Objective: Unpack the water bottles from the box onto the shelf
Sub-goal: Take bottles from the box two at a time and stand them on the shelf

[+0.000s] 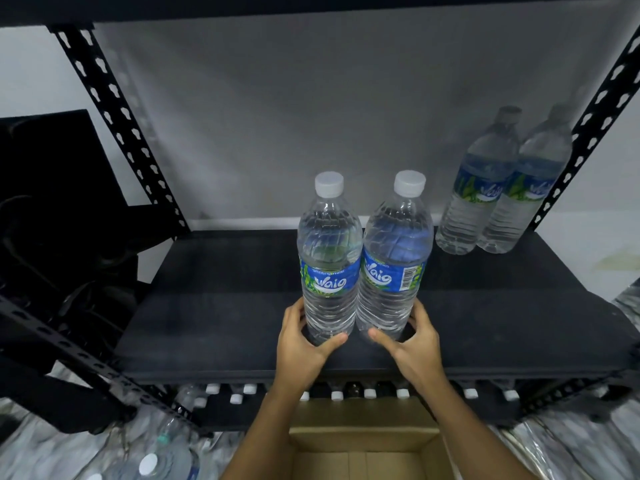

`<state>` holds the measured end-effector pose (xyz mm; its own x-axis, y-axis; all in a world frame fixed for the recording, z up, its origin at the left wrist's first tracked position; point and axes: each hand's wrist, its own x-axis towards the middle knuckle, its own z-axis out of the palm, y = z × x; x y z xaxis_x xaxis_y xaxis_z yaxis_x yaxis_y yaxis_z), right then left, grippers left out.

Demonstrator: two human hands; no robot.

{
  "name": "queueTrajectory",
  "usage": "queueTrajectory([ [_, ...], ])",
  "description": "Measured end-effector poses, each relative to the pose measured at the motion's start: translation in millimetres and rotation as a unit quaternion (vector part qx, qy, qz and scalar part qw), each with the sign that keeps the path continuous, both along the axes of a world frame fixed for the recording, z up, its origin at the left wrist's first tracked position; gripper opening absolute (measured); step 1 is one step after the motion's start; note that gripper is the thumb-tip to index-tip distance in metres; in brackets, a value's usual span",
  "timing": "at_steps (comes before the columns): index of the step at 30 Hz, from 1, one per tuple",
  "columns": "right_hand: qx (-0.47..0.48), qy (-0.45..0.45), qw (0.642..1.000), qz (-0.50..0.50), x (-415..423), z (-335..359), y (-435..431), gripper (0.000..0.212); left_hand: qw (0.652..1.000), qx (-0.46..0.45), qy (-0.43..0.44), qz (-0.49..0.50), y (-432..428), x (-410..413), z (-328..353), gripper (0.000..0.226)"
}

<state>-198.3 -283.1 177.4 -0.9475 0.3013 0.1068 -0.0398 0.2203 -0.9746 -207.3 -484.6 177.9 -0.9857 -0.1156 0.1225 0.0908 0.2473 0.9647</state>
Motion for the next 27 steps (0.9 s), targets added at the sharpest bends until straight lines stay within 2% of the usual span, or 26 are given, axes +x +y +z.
queueTrajectory([
  [4,0.031,0.001,0.999,0.024,1.9,2.0,1.0,0.103,1.000,-0.002,0.000,-0.004,-0.8,0.0,-1.1,0.088],
  [10,0.068,0.019,0.996,-0.045,-0.3,5.6,-16.0,0.114,1.000,0.000,0.000,-0.005,-1.8,-0.7,-1.2,0.091],
  [16,0.071,0.028,0.994,-0.081,-0.8,2.8,-17.3,0.099,1.000,0.005,-0.002,-0.008,-2.8,-0.1,0.4,0.091],
  [19,0.062,0.022,0.996,-0.054,-0.5,1.2,-10.3,0.096,1.000,0.006,-0.003,-0.010,-2.8,-0.7,-0.2,0.090],
  [23,0.053,0.024,0.998,0.004,1.7,3.2,-3.7,0.097,1.000,0.002,-0.002,-0.010,-2.5,-1.1,0.0,0.091],
  [27,0.073,0.023,0.997,-0.010,0.5,7.1,-14.4,0.111,1.000,0.004,-0.003,-0.013,-2.4,0.0,0.5,0.092],
])
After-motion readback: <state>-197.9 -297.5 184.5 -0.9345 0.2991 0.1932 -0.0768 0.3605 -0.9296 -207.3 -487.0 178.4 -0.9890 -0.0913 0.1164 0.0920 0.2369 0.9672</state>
